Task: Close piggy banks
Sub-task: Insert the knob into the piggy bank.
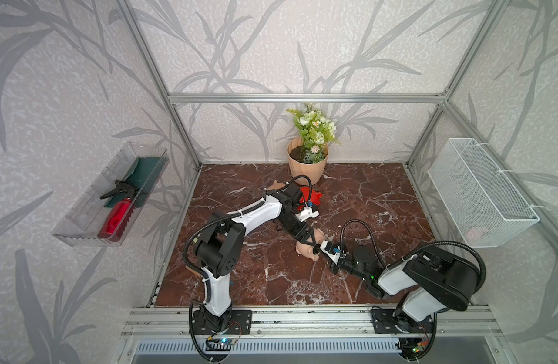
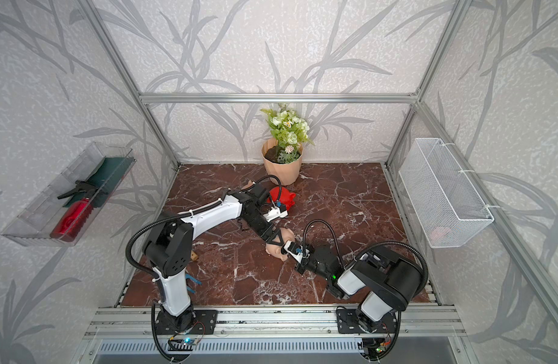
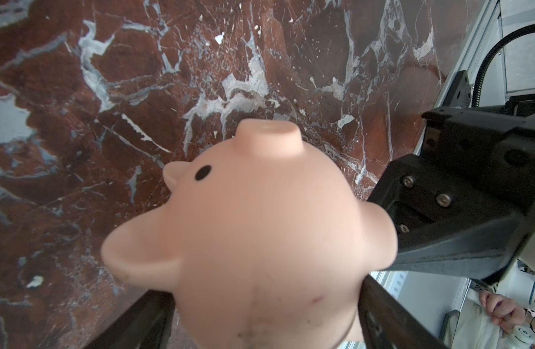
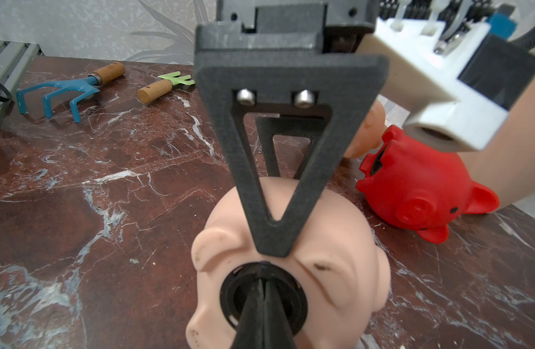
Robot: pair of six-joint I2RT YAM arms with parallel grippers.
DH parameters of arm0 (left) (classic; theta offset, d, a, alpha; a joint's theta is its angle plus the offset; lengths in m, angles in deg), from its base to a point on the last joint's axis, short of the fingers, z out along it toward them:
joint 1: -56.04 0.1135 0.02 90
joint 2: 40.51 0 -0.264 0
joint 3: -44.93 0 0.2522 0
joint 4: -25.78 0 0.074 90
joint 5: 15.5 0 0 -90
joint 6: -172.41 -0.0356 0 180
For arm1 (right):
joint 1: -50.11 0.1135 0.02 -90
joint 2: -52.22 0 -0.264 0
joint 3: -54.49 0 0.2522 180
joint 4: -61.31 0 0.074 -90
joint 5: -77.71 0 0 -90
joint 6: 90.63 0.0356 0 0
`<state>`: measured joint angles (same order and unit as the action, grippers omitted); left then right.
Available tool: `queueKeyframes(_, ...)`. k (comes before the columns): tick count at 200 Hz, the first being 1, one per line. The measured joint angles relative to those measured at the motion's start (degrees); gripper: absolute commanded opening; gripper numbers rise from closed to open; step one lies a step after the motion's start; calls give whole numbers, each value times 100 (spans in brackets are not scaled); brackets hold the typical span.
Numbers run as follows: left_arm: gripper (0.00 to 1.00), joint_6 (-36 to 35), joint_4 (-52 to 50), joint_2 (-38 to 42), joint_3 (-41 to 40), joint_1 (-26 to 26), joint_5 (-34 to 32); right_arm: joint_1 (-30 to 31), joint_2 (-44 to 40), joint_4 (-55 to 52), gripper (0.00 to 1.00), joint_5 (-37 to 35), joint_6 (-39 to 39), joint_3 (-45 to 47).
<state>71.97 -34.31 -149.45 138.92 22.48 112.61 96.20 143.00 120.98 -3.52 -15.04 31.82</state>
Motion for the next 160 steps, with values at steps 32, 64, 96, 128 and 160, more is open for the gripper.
queueKeyframes(32,87,0,-2,0,0,7,11,7,-17,-39,0,-72,4,20)
queueKeyframes(64,87,0,0,0,0,4,15,9,-240,-326,0,-146,24,50)
queueKeyframes(96,87,-4,2,-2,0,7,15,9,-330,-503,0,-170,24,33)
queueKeyframes(128,87,-7,0,-2,0,7,15,11,-249,-444,0,-160,46,9)
queueKeyframes(160,87,-7,-7,-2,0,11,20,11,-103,-273,0,-122,42,-4)
